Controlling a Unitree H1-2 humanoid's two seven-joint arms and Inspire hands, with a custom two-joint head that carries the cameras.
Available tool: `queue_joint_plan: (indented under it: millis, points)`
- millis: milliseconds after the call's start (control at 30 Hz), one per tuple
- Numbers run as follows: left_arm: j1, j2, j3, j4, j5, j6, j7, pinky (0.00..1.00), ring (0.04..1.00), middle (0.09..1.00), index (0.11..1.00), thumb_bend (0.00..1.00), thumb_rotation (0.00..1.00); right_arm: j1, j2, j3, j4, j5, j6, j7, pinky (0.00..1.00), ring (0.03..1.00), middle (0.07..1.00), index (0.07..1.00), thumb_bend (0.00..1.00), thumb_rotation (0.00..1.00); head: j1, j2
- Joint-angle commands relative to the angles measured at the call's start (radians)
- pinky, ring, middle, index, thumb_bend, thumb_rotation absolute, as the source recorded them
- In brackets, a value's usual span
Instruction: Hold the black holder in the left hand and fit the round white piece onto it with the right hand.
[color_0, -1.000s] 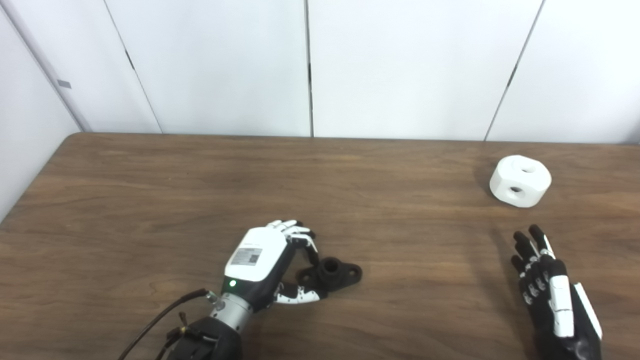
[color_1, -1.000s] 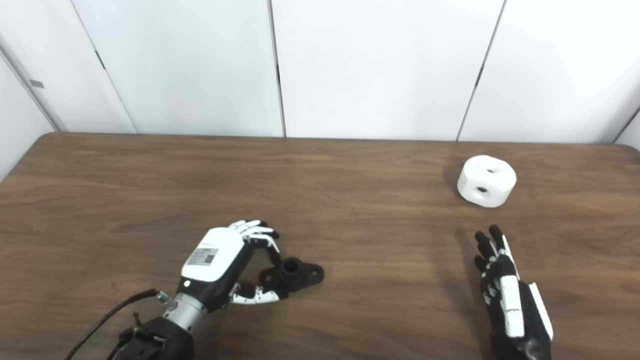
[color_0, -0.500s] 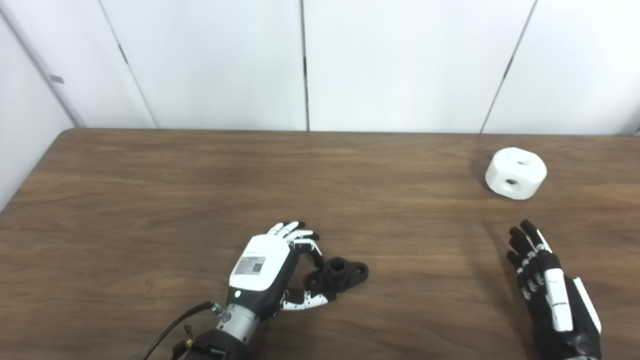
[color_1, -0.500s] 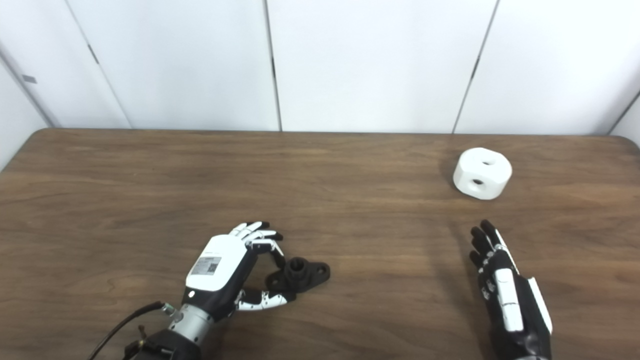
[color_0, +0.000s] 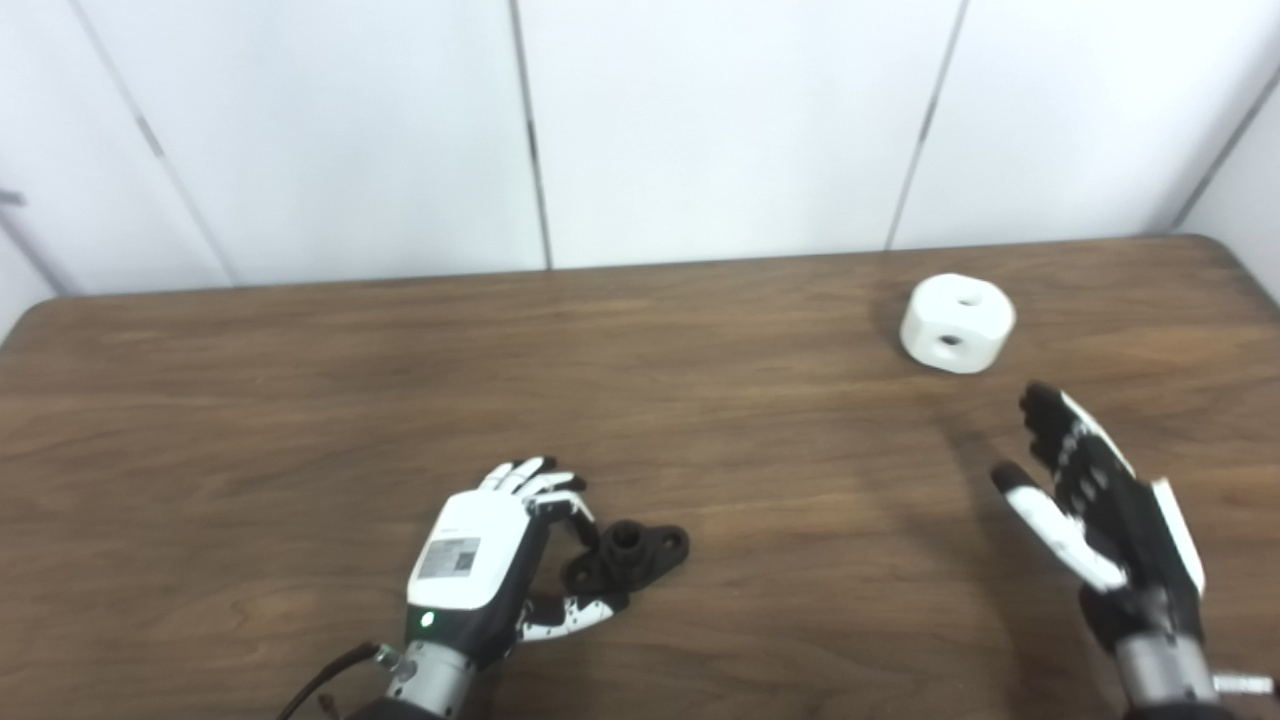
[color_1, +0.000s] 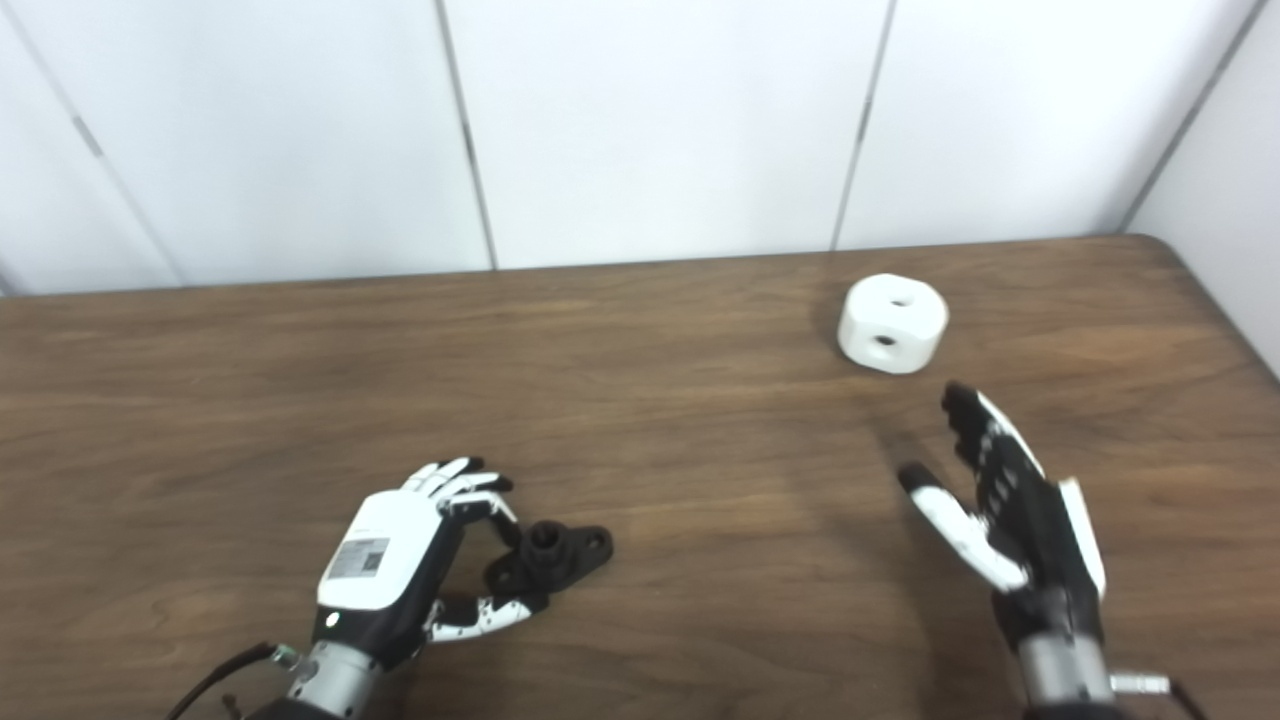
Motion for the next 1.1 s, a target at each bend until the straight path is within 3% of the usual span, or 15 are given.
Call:
queue_joint_plan:
  millis: [0,133,233,400,600,767,1067]
  points:
    - [0.018,0.017,-0.005,0.004,-0.001,-0.022,-0.025,0.92,0.893,0.794,0.487,0.52,0.06,-0.056,-0.045,-0.013,-0.048,-0.044,0.017,-0.005,0.97,0.951,0.9,0.889,0.66,0.43,-0.005,0.001]
    - [0.017,0.032,0.012,0.031,-0.018,-0.053,-0.003,0.9,0.873,0.786,0.486,0.52,0.06,-0.135,-0.093,-0.01,-0.048,-0.15,0.088,-0.016,1.0,0.969,0.916,0.9,0.72,0.34,-0.06,-0.007]
    - [0.014,0.044,0.025,0.045,-0.027,-0.08,0.011,0.88,0.859,0.777,0.486,0.52,0.06,-0.203,-0.134,0.015,-0.048,-0.29,0.199,-0.015,0.96,0.934,0.902,0.892,0.79,0.36,-0.084,-0.011]
    - [0.015,0.055,0.047,0.053,-0.048,-0.097,0.01,0.87,0.854,0.771,0.486,0.52,0.06,-0.3,-0.191,0.059,-0.016,-0.439,0.326,0.023,0.87,0.907,0.909,0.874,0.85,0.39,-0.119,-0.016]
    - [0.019,0.067,0.068,0.055,-0.067,-0.117,0.007,0.86,0.85,0.768,0.486,0.52,0.06,-0.407,-0.246,0.086,0.084,-0.489,0.337,0.06,0.94,0.975,0.934,0.874,0.85,0.32,-0.16,-0.014]
    - [0.019,0.079,0.082,0.057,-0.088,-0.13,0.003,0.85,0.844,0.766,0.486,0.52,0.06,-0.491,-0.25,0.09,0.179,-0.557,0.339,0.14,0.9,0.975,0.937,0.875,0.84,0.27,-0.19,-0.012]
    - [0.02,0.084,0.099,0.063,-0.105,-0.149,-0.004,0.85,0.844,0.764,0.486,0.52,0.06,-0.611,-0.288,0.158,0.375,-0.644,0.339,0.205,0.88,0.97,0.931,0.857,0.86,0.26,-0.206,-0.01]
